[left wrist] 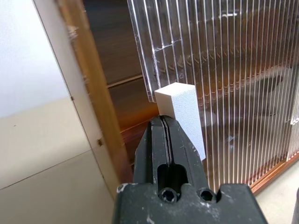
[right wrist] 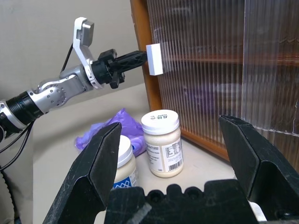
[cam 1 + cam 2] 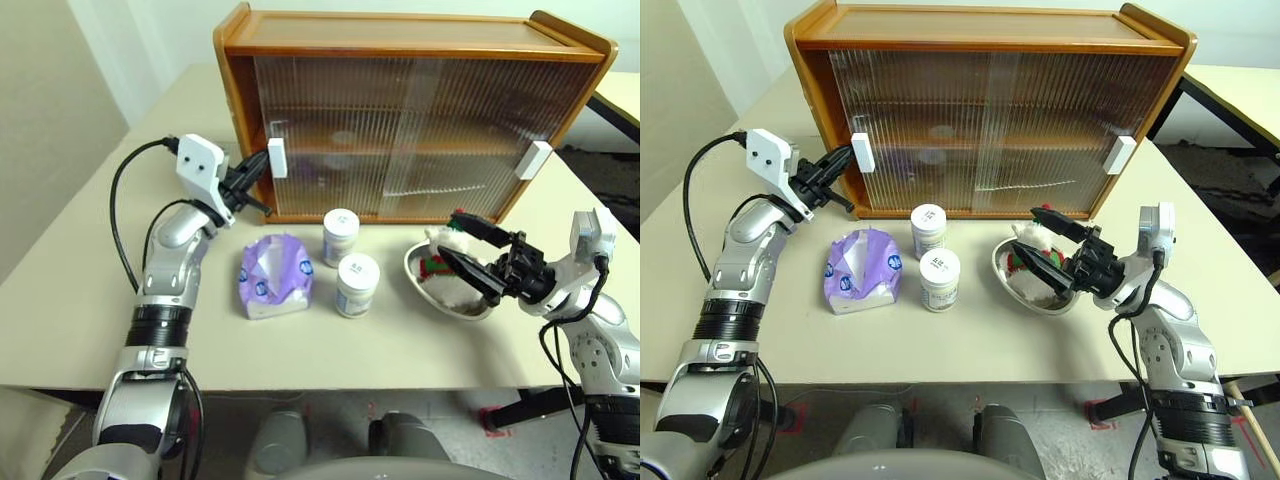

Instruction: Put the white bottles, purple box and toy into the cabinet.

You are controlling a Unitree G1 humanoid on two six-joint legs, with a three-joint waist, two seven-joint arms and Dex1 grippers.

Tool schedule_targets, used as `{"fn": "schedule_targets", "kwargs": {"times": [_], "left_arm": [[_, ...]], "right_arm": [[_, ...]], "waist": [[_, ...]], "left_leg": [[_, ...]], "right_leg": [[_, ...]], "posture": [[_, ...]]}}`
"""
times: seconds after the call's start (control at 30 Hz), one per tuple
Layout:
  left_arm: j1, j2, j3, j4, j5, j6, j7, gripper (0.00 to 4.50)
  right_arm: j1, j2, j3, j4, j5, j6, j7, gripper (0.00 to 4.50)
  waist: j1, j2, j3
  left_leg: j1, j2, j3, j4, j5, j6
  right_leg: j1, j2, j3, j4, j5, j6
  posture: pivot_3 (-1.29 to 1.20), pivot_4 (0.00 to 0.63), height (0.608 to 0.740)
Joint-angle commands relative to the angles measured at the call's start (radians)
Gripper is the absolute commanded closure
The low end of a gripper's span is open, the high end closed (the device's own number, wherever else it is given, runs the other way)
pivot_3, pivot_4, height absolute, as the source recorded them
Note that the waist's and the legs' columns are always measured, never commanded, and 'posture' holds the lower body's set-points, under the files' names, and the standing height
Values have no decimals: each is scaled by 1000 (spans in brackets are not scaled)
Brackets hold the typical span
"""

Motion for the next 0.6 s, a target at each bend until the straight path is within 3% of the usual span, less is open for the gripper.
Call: {"fn": "schedule_targets", "kwargs": {"times": [0.03, 0.6], "left_arm": [[-25, -17, -42, 31, 30, -20, -26, 4474], [-149, -168, -139, 177, 75, -84, -65, 4474]], "right_arm": [[-7, 4, 7, -13, -7, -4, -7, 0], [32, 9, 6, -80, -11, 2, -56, 0]], "waist": [[-2, 0, 0], [-33, 0, 0]], "left_leg": [[0, 0, 0, 0, 0, 0], [0, -1, 0, 0, 0, 1]], "right_leg": [[0, 0, 0, 0, 0, 0], [0, 0, 2, 0, 0, 1]], "posture": [[103, 0, 740], [46, 0, 740]]}}
